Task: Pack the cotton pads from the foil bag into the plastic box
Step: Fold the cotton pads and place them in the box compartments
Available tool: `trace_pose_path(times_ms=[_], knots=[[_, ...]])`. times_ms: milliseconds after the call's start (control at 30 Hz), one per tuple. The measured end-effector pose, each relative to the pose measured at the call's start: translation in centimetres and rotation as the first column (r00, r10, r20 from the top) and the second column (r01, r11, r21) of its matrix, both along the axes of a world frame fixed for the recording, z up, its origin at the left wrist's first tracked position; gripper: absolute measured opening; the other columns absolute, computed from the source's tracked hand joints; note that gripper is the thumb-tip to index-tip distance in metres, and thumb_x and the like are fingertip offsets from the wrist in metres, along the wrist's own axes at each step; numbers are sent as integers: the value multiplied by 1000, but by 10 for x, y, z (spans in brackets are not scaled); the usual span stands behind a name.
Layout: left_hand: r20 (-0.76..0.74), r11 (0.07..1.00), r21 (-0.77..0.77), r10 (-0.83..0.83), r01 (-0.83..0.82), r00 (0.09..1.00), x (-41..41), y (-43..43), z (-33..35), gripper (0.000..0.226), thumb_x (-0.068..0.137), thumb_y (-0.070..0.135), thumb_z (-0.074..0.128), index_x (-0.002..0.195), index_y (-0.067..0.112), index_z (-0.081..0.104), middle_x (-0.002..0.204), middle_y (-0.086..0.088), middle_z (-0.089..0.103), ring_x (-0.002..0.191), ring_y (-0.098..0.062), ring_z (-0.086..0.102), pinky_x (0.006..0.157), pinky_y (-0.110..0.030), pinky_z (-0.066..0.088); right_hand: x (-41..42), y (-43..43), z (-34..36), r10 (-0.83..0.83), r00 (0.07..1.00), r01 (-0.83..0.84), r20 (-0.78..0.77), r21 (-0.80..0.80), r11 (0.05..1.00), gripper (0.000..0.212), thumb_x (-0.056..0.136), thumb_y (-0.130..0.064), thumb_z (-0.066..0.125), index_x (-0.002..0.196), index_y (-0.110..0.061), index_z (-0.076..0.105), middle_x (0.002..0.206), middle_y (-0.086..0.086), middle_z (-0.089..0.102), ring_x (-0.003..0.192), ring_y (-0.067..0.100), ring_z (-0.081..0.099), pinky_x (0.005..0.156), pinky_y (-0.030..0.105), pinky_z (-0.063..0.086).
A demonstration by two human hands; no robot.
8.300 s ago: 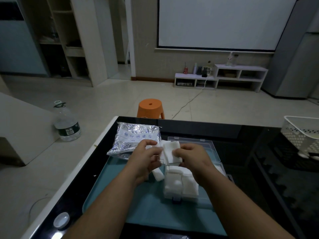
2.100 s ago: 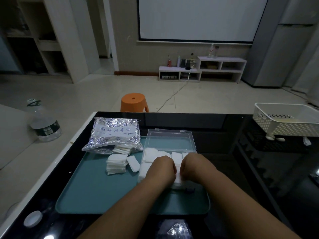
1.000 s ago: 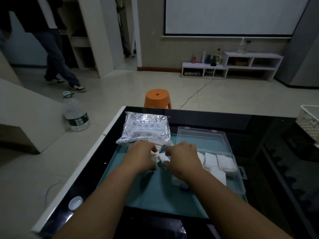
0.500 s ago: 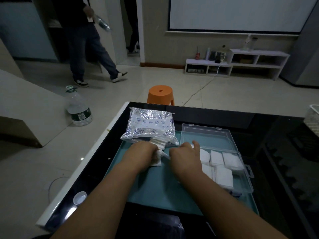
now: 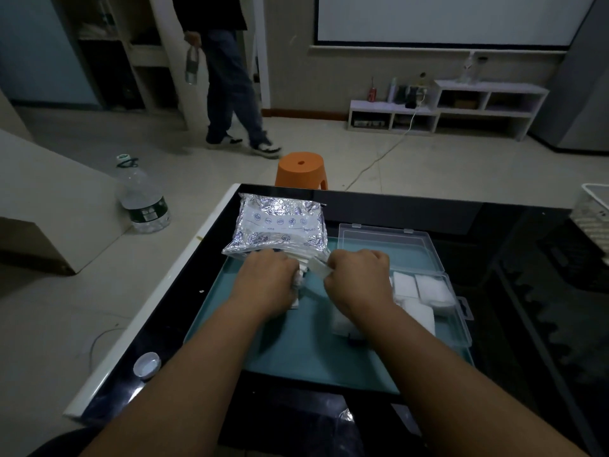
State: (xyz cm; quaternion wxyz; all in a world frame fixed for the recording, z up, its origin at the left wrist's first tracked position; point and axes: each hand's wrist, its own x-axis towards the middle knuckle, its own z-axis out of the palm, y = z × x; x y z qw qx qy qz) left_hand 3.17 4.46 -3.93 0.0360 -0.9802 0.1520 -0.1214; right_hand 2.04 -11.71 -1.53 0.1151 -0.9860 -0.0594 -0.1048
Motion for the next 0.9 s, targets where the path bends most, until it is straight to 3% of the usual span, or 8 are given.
trace_pose_path(times_ms=[167, 367, 433, 533, 600, 667, 800, 900], knots=[[2, 987, -145, 65, -64, 998, -2, -6, 10, 22, 76, 31, 52, 93, 21, 63, 96, -2, 66, 95, -28, 56, 83, -37, 41, 3, -8, 10, -45, 995, 66, -89, 241, 968, 16, 83, -21, 56, 93, -27, 68, 82, -3, 65, 82, 21, 55, 86, 34, 36], [13, 887, -446, 140, -119, 990, -4, -10, 22, 18, 77, 33, 59, 83, 17, 62, 81, -3, 63, 80, -27, 56, 66, -33, 40, 4, -25, 17, -46, 980, 152, -196, 572, 806, 3, 83, -22, 63, 81, -23, 65, 82, -2, 66, 76, 17, 61, 63, 29, 47], [-83, 763, -617, 178, -191, 980, -5, -14, 27, 18, 79, 33, 64, 85, 16, 62, 80, -1, 60, 75, -24, 54, 60, -31, 37, 2, -31, 22, -36, 977, 174, -211, 686, 706, 5, 84, -19, 66, 80, -22, 66, 81, -2, 65, 76, 16, 60, 64, 31, 46], [-241, 470, -836, 151, -284, 959, -1, -21, 29, 13, 78, 21, 70, 88, 16, 65, 85, -4, 66, 77, -23, 61, 63, -31, 47, -1, -41, 30, -6, 967, 218, -254, 816, 536, 4, 87, -15, 67, 84, -16, 66, 88, 2, 66, 85, 21, 62, 75, 38, 53], [-361, 210, -908, 49, -363, 931, 1, -27, 30, 15, 78, 10, 74, 91, 12, 68, 91, -12, 70, 80, -26, 67, 71, -38, 56, -2, -48, 34, 30, 960, 238, -278, 870, 431, 3, 89, -14, 67, 88, -12, 65, 93, 8, 66, 85, 24, 63, 79, 40, 56], [-427, 33, -904, -63, -426, 902, 2, -34, 28, 10, 80, 5, 73, 88, 9, 69, 96, -19, 71, 79, -27, 66, 71, -41, 58, -3, -54, 36, 46, 955, 259, -292, 902, 345, 8, 89, -12, 67, 95, -7, 65, 96, 13, 66, 81, 24, 62, 78, 38, 57], [-469, -84, -870, -156, -485, 869, 5, -50, 28, 8, 85, 2, 67, 88, 10, 68, 97, -15, 70, 78, -22, 65, 66, -33, 57, -6, -58, 38, 139, 929, 305, -342, 924, 233, 8, 91, -9, 63, 96, -4, 66, 87, 12, 61, 77, 22, 57, 75, 34, 55], [-474, -107, -858, -212, -503, 855, 2, -60, 33, 13, 87, 0, 63, 91, 12, 67, 98, -12, 70, 81, -22, 67, 67, -31, 58, -6, -58, 36, 209, 911, 283, -355, 908, 308, 8, 91, -10, 64, 96, -5, 67, 90, 12, 63, 75, 21, 55, 66, 30, 52]])
